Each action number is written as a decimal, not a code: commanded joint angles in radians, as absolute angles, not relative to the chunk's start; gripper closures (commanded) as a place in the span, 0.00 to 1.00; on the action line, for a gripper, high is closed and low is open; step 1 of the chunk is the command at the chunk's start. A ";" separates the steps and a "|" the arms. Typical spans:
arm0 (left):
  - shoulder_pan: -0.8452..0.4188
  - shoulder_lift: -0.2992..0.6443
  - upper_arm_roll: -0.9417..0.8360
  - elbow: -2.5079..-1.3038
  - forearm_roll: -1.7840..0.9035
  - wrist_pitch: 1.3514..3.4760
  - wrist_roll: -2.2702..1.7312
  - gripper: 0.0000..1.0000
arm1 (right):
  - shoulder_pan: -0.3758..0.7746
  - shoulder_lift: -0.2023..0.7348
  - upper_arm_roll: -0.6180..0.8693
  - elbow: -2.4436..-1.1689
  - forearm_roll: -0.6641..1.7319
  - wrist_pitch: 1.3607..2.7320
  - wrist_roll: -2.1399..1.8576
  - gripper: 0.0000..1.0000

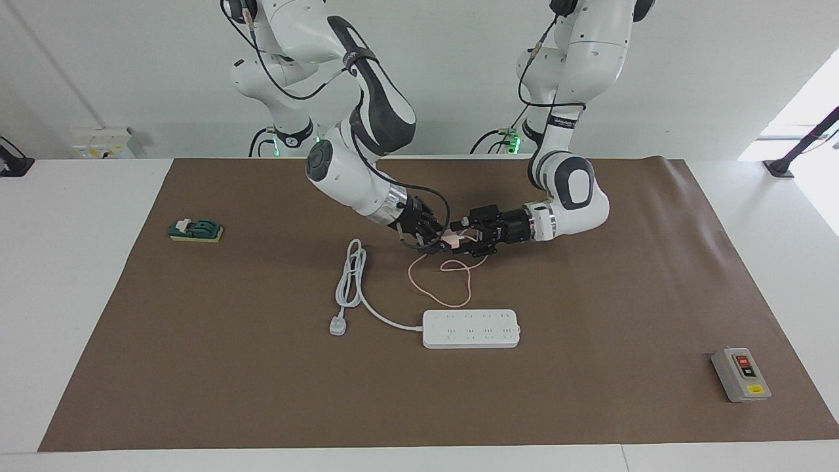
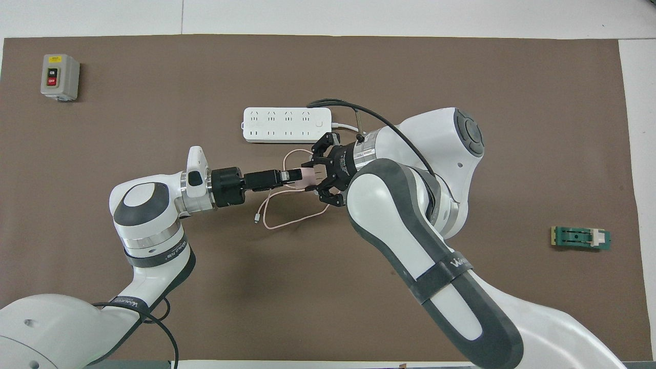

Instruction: Plug charger into power strip

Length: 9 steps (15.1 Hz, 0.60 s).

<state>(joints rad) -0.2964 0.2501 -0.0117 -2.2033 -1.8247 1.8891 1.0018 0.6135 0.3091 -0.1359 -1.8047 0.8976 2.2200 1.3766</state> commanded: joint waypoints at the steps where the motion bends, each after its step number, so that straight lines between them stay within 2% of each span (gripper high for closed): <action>1: -0.307 0.230 -0.003 -2.220 -1.822 1.907 1.017 0.63 | 0.614 0.314 -0.135 -1.795 0.874 2.218 1.384 1.00; 2: -0.305 0.229 -0.003 -2.220 -1.822 1.905 1.017 0.85 | 0.614 0.314 -0.135 -1.795 0.874 2.218 1.384 1.00; 3: -0.304 0.227 -0.003 -2.220 -1.822 1.905 1.017 1.00 | 0.614 0.314 -0.135 -1.795 0.874 2.218 1.384 1.00; 9: -0.281 0.227 -0.003 -2.220 -1.818 1.893 1.066 1.00 | 0.614 0.314 -0.135 -1.796 0.873 2.223 1.382 1.00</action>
